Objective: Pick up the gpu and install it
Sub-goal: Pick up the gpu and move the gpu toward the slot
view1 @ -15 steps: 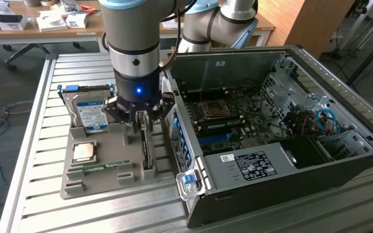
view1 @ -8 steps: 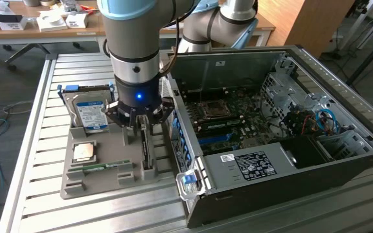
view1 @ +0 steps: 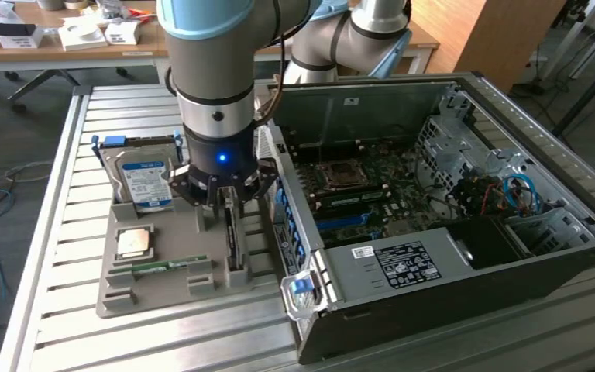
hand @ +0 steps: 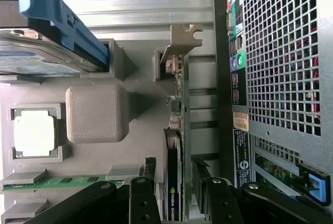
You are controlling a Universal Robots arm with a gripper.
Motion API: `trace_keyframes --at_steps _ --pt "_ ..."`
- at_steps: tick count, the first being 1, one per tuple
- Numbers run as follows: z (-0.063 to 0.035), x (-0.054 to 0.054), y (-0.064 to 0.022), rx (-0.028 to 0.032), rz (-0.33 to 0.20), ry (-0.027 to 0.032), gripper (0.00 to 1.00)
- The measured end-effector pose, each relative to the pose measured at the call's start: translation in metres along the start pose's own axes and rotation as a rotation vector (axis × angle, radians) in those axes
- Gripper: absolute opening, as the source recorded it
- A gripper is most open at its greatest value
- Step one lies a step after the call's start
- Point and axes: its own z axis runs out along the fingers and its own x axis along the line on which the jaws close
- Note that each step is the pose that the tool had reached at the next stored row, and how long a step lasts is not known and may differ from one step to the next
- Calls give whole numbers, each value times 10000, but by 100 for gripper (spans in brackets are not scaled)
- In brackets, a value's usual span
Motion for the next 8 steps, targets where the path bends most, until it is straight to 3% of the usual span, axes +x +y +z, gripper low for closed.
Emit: trace_keyframes --at_steps 8 --pt "109 3 -6 1 0 1 42"
